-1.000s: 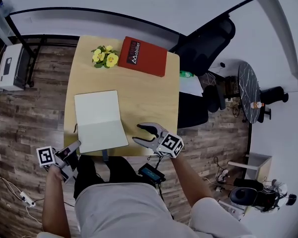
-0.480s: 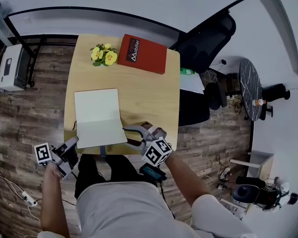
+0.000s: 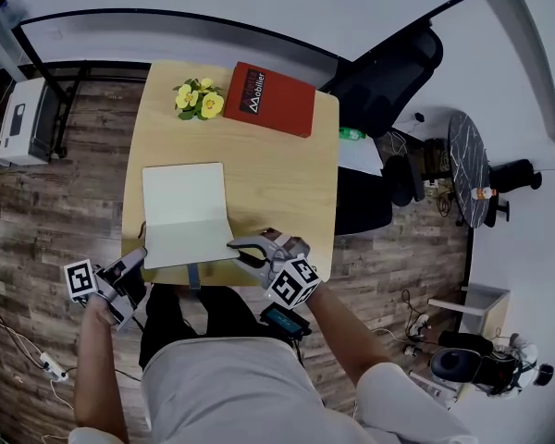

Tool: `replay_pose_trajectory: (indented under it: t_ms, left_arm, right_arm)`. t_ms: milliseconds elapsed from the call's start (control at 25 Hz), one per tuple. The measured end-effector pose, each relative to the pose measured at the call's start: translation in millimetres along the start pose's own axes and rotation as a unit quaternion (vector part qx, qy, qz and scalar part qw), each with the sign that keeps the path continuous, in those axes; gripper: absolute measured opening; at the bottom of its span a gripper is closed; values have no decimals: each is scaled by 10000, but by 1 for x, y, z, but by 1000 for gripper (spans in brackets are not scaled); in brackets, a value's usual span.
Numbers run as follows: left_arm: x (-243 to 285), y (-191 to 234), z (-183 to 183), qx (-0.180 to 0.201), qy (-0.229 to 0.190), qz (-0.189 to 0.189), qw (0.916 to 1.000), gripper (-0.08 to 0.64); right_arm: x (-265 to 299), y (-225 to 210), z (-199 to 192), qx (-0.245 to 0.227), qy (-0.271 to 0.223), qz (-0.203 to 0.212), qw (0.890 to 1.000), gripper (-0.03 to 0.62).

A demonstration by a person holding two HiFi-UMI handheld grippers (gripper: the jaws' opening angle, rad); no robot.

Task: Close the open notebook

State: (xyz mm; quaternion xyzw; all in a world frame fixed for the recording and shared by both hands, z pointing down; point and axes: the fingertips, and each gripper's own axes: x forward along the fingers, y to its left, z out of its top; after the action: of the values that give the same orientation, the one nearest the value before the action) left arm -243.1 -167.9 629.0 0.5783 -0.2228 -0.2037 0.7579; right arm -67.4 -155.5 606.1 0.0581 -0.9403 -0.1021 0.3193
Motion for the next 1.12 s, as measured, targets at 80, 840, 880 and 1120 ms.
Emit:
replay_pose_trajectory:
  t_ms: [80,840,880,1120]
  left_arm:
    - [-2,-3,6,194,-118,69,9997,94]
    - [6,-33,35,6653,929,1878,7166,161]
    - [10,-32,36,6694,994,1885,7117,161]
    - [34,-40,47,6732,1023,1750,7112,138]
  right_arm:
    - [-1,-5,2,74,-24,-36,10000,52]
    - [2,-75,18,1589,-758,-473,9832,37]
    - [2,-78,17,1625,-765,-485,9825,37]
    - [4,-92,13,1996,-885,-520,9745,38]
